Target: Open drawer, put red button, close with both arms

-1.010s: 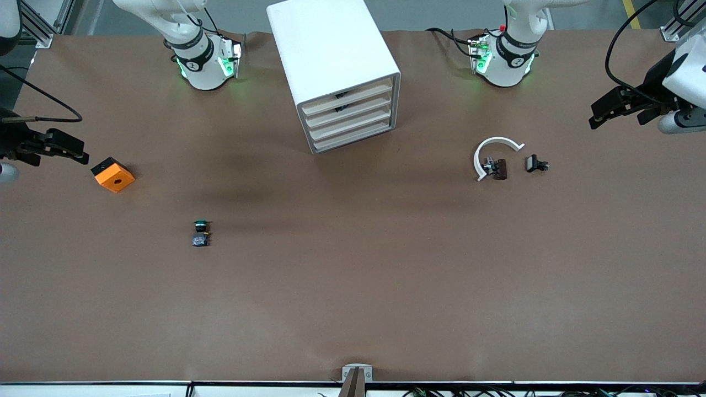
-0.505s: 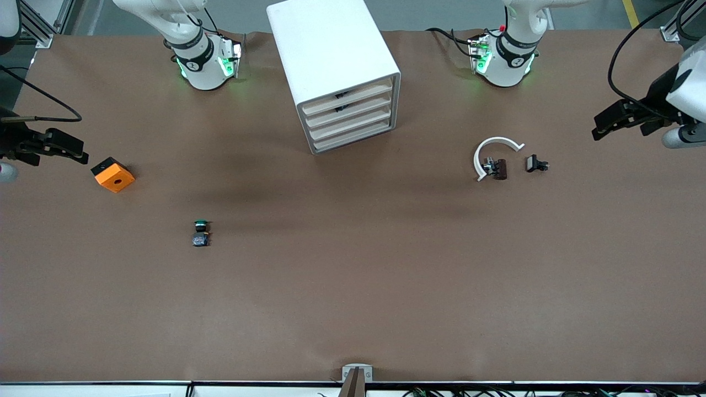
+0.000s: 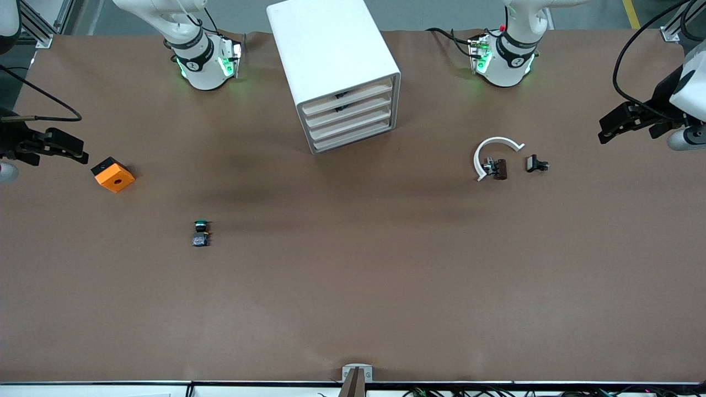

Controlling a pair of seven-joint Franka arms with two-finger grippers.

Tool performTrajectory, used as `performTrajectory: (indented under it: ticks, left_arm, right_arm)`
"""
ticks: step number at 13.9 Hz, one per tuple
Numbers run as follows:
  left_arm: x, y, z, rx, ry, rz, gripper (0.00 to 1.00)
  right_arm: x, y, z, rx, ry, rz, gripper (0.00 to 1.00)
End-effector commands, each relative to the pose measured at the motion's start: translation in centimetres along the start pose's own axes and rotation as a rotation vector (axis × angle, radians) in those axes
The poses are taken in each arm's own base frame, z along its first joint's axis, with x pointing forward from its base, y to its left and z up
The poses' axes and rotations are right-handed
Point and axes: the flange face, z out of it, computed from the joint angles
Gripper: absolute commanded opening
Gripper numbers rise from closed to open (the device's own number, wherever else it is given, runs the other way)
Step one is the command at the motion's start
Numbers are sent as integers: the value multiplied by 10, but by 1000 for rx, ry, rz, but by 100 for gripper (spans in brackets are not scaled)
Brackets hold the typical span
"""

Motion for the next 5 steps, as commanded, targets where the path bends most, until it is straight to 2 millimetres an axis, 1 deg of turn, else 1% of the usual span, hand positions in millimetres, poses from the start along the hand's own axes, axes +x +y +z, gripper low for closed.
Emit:
performTrajectory:
  ticks: [1,5]
  left_arm:
    - [2,-1,-5,8,2,-1,100]
    - [0,0,-5,8,-6,2,100]
  right_arm:
    - [-4,1,-7,-6,2,-12,100]
    - [-3,0,-7,-11,6,-13,100]
